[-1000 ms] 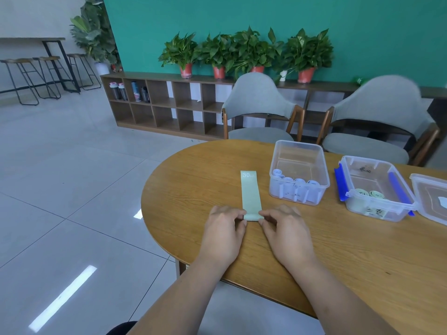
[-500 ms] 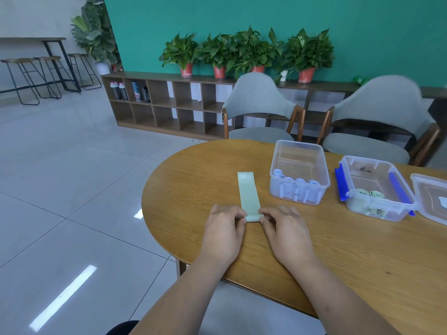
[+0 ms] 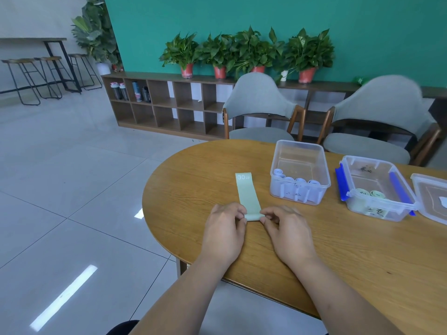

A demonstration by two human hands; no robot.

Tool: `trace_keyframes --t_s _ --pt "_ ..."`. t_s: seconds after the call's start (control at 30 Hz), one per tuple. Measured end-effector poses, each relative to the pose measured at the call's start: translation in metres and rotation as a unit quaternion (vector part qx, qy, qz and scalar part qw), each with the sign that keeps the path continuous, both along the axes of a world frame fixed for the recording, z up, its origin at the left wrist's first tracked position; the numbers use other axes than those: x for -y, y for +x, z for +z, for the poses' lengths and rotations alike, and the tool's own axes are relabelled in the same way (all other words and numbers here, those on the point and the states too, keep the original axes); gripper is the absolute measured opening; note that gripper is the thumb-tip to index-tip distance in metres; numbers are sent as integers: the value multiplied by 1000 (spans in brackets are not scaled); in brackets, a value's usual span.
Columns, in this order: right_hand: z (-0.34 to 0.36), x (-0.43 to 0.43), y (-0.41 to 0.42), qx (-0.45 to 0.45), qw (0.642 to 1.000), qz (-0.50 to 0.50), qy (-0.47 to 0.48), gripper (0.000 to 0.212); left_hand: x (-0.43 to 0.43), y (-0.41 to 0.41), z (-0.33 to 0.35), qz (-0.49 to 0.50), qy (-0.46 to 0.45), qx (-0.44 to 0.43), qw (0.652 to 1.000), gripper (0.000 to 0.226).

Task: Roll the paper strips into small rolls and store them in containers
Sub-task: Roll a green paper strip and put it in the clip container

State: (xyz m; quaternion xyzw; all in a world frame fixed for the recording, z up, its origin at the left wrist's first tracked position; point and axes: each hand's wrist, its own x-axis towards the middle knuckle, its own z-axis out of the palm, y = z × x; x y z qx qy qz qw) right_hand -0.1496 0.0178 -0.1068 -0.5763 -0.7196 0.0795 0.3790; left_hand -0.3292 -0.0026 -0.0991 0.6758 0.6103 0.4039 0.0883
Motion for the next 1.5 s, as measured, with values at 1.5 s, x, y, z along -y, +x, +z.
trace_keyframes --t_s 1.5 --pt "2 1 -1 -12 1000 4 -9 15 1 -1 2 8 -23 7 1000 18"
